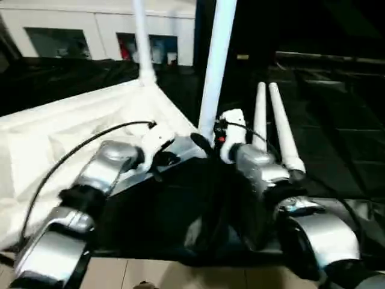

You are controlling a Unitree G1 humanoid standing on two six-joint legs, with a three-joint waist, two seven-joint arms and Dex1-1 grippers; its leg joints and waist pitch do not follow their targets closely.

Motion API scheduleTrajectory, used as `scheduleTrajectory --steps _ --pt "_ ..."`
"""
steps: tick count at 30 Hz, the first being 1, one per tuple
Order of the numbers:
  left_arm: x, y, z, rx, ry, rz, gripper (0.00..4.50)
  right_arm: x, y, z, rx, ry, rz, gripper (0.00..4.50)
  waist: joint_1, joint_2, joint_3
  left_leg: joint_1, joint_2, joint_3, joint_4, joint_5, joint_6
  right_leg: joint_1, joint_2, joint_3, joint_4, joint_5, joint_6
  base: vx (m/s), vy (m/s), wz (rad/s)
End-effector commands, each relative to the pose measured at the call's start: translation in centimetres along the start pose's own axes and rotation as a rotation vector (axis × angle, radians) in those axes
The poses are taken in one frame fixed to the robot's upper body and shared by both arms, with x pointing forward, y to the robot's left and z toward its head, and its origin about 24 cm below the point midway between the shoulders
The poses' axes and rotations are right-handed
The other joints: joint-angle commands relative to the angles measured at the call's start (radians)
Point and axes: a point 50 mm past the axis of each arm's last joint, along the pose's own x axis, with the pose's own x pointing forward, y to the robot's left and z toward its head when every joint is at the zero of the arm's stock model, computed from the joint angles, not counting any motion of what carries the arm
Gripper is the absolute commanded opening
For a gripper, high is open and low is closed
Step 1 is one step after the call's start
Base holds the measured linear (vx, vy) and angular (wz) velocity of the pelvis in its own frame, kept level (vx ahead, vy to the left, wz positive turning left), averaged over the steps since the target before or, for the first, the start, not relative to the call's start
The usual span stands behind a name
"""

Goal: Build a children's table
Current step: Rotate leg to tighten

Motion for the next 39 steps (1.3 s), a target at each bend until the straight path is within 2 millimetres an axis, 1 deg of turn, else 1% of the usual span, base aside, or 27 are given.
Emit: scheduleTrajectory --steps 1,2,3,4,5,6,8,9,11,15,16,17,20,22,25,26,29,31,34,35,38,39 --pt "-0.3 -0.4 0.7 0.06 -0.035 -0.056 0.0 -0.8 -0.1 0.3 -0.093 0.012 0.123 4.07 0.007 0.013 -0.075 0.026 0.027 -0.002 -0.037 -0.058 0.06 0.065 -0.06 0.037 -0.036 0.337 -0.259 0.0 0.0 0.0" --pt "-0.6 -0.6 0.7 0.074 -0.044 -0.077 0.0 -1.4 -0.3 0.2 -0.128 0.029 0.174 4.07 0.01 0.011 -0.075 0.025 0.027 -0.002 -0.036 -0.06 0.068 0.063 -0.06 0.038 -0.036 0.336 -0.264 0.0 0.0 0.0" --pt "-0.7 -0.7 0.7 0.084 -0.051 -0.091 0.0 -1.9 -0.4 0.1 -0.15 0.042 0.213 4.07 0.012 0.011 -0.075 0.025 0.027 -0.002 -0.036 -0.064 0.069 0.063 -0.06 0.037 -0.036 0.329 -0.264 0.0 0.0 0.0" --pt "-0.8 -0.7 0.7 0.085 -0.052 -0.093 0.0 -1.9 -0.4 0.1 -0.152 0.043 0.217 4.07 0.015 0.01 -0.074 0.025 0.027 -0.002 -0.035 -0.069 0.07 0.063 -0.061 0.038 -0.037 0.318 -0.265 0.0 0.0 0.0" --pt "-1.2 -1.1 0.7 0.094 -0.068 -0.129 0.0 -3.0 -0.7 0.0 -0.193 0.068 0.291 4.07 0.016 0.008 -0.074 0.026 0.027 -0.001 -0.035 -0.072 0.071 0.062 -0.061 0.039 -0.038 0.308 -0.266 0.0 0.0 0.0" --pt "-1.3 -1.2 0.7 0.094 -0.07 -0.135 0.0 -3.1 -0.8 0.0 -0.199 0.073 0.303 4.07 0.019 0.008 -0.074 0.025 0.029 -0.002 -0.035 -0.083 0.071 0.063 -0.063 0.038 -0.038 0.29 -0.265 0.0 0.0 0.0" --pt "-1.5 -1.5 0.7 0.105 -0.082 -0.162 0.0 -3.6 -0.9 -0.1 -0.216 0.083 0.336 4.07 0.019 0.007 -0.073 0.026 0.028 -0.001 -0.035 -0.082 0.071 0.059 -0.061 0.039 -0.039 0.268 -0.271 0.0 0.0 0.0" --pt "-1.6 -1.6 0.7 0.107 -0.087 -0.171 0.0 -3.7 -0.9 -0.1 -0.221 0.085 0.346 4.07 0.02 0.008 -0.073 0.026 0.028 -0.002 -0.035 -0.086 0.069 0.059 -0.062 0.04 -0.039 0.259 -0.273 0.0 0.0 0.0" --pt "-1.7 -2.0 0.6 0.111 -0.092 -0.202 0.0 -3.9 -0.7 -0.2 -0.231 0.095 0.373 4.07 0.021 0.005 -0.072 0.026 0.029 -0.003 -0.036 -0.092 0.063 0.06 -0.064 0.04 -0.04 0.232 -0.277 0.0 0.0 0.0" --pt "-1.9 -2.6 0.7 0.121 -0.096 -0.241 0.0 -3.9 -0.3 -0.6 -0.249 0.112 0.4 4.07 0.021 0.007 -0.072 0.026 0.029 -0.003 -0.035 -0.098 0.063 0.056 -0.063 0.04 -0.04 0.213 -0.279 0.0 0.0 0.0" --pt "-1.9 -2.7 0.7 0.126 -0.095 -0.252 0.0 -3.9 -0.2 -0.7 -0.251 0.115 0.404 4.07 0.021 0.006 -0.072 0.026 0.029 -0.003 -0.035 -0.1 0.061 0.056 -0.064 0.041 -0.04 0.208 -0.28 0.0 0.0 0.0" --pt "-1.9 -2.9 0.7 0.134 -0.097 -0.267 0.0 -3.8 -0.1 -0.8 -0.257 0.12 0.41 4.07 0.021 0.005 -0.07 0.024 0.029 -0.004 -0.036 -0.112 0.055 0.056 -0.064 0.041 -0.04 0.182 -0.278 0.0 0.0 0.0" --pt "-1.8 -3.1 0.8 0.139 -0.098 -0.276 0.0 -3.8 0.2 -1.2 -0.274 0.137 0.431 4.07 0.021 0.007 -0.067 0.025 0.03 -0.005 -0.038 -0.139 0.04 0.053 -0.066 0.043 -0.045 0.125 -0.271 0.0 0.0 0.0" --pt "-1.8 -3.2 0.8 0.141 -0.099 -0.278 0.0 -3.7 0.4 -1.3 -0.272 0.141 0.44 4.07 0.021 0.009 -0.067 0.026 0.03 -0.005 -0.039 -0.154 0.03 0.053 -0.066 0.043 -0.045 0.105 -0.269 0.0 0.0 0.0" --pt "-1.9 -3.2 0.9 0.141 -0.099 -0.28 0.0 -3.7 0.4 -1.2 -0.26 0.136 0.439 4.07 0.021 0.01 -0.068 0.027 0.03 -0.006 -0.04 -0.166 0.022 0.053 -0.065 0.044 -0.045 0.097 -0.265 0.0 0.0 0.0" --pt "-1.9 -3.2 0.9 0.141 -0.098 -0.28 0.0 -3.7 0.3 -1.2 -0.256 0.135 0.44 3.82 0.021 0.009 -0.069 0.026 0.029 -0.006 -0.038 -0.158 0.023 0.053 -0.065 0.044 -0.044 0.109 -0.264 0.0 0.0 0.0" --pt "-1.9 -3.2 0.7 0.138 -0.092 -0.28 0.0 -3.8 0.4 -1.2 -0.239 0.133 0.452 3.69 0.021 0.009 -0.071 0.024 0.027 -0.006 -0.035 -0.138 0.033 0.054 -0.063 0.043 -0.04 0.144 -0.267 0.0 0.0 0.0" --pt "-1.9 -3.2 0.6 0.137 -0.089 -0.28 0.0 -3.8 0.4 -1.2 -0.236 0.133 0.454 3.4 0.021 0.008 -0.072 0.024 0.026 -0.006 -0.033 -0.126 0.04 0.054 -0.062 0.043 -0.039 0.162 -0.269 0.0 0.0 0.0" --pt "-2.0 -3.2 0.5 0.134 -0.083 -0.278 0.0 -3.9 0.4 -1.4 -0.227 0.134 0.456 3.21 0.022 0.008 -0.073 0.023 0.026 -0.006 -0.031 -0.116 0.047 0.055 -0.063 0.042 -0.037 0.175 -0.273 0.0 0.0 0.0" --pt "-2.0 -3.2 0.5 0.133 -0.08 -0.277 0.0 -3.9 0.4 -1.5 -0.224 0.134 0.458 3.21 0.022 0.01 -0.073 0.024 0.026 -0.006 -0.031 -0.117 0.047 0.054 -0.063 0.041 -0.037 0.174 -0.273 0.0 0.0 0.0" --pt "-2.0 -3.1 0.3 0.126 -0.073 -0.269 0.0 -3.8 0.5 -1.7 -0.204 0.127 0.453 2.84 0.022 0.01 -0.073 0.025 0.026 -0.006 -0.031 -0.122 0.046 0.054 -0.062 0.041 -0.038 0.169 -0.273 0.0 0.0 0.0" --pt "-2.0 -3.1 0.3 0.123 -0.07 -0.265 0.0 -3.8 0.5 -1.7 -0.191 0.122 0.444 2.84 0.022 0.01 -0.073 0.025 0.026 -0.006 -0.032 -0.125 0.045 0.054 -0.063 0.041 -0.038 0.165 -0.274 0.0 0.0 0.0"
